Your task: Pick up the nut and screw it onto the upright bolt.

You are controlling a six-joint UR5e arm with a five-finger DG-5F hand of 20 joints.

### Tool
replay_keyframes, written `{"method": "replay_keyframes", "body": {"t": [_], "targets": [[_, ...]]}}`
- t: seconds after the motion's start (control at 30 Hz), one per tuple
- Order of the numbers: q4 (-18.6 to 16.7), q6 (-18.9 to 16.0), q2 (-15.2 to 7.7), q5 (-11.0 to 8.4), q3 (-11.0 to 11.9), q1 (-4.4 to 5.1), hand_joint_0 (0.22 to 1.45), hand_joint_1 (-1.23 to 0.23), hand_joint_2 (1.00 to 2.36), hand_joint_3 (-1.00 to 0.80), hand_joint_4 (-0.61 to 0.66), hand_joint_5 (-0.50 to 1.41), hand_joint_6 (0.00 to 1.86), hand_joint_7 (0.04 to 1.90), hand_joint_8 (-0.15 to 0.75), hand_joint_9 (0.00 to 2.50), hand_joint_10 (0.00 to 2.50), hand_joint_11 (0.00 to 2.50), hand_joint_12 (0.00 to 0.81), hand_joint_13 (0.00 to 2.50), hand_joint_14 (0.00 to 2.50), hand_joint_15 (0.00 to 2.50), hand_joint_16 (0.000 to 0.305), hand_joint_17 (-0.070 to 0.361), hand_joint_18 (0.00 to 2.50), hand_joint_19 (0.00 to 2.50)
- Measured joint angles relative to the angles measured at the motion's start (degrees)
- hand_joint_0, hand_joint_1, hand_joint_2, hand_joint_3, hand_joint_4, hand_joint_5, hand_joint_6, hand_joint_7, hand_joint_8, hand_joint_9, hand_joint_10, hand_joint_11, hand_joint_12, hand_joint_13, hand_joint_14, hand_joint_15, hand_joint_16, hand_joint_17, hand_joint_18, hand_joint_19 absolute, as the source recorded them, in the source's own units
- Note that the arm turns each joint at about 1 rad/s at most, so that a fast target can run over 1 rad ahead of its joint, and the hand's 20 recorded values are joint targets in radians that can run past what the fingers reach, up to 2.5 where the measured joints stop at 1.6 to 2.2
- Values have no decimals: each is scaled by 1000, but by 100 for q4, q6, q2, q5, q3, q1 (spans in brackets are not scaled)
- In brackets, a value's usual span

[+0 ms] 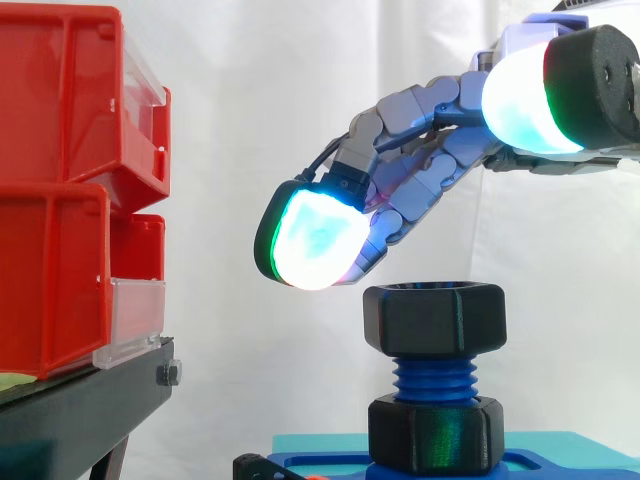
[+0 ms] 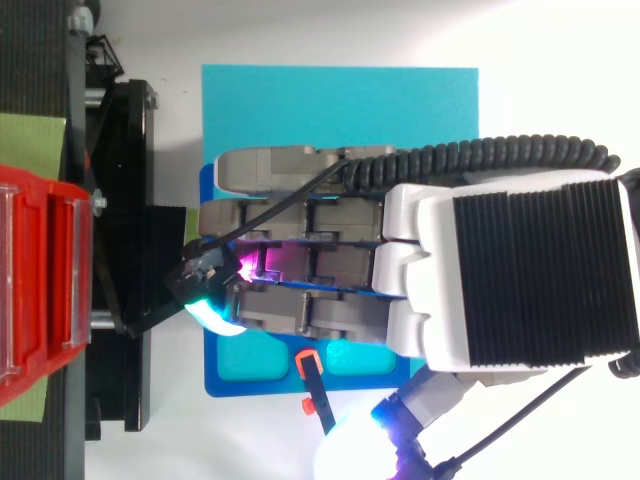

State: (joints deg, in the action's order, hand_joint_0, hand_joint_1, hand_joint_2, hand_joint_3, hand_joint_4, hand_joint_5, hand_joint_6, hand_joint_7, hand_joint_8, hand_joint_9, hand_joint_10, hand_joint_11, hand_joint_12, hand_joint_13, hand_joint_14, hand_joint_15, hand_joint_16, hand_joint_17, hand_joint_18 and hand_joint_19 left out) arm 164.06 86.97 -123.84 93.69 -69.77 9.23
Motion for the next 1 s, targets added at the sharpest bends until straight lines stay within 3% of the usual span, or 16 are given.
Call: {"method": "replay_keyframes", "body": {"t": [0.43,0.63,1.0], "targets": [[142,37,0,12,-2,-40,483,-60,1000,-500,217,-97,503,798,254,633,0,0,285,353,0,0,28,63,0,0],[214,39,0,17,-3,-68,490,-62,1000,-500,256,-68,504,947,260,666,0,0,277,375,0,0,26,59,0,0],[262,80,0,31,-2,-137,505,-80,1000,-500,172,4,503,1401,267,772,0,0,253,457,0,0,22,49,69,0]]}}
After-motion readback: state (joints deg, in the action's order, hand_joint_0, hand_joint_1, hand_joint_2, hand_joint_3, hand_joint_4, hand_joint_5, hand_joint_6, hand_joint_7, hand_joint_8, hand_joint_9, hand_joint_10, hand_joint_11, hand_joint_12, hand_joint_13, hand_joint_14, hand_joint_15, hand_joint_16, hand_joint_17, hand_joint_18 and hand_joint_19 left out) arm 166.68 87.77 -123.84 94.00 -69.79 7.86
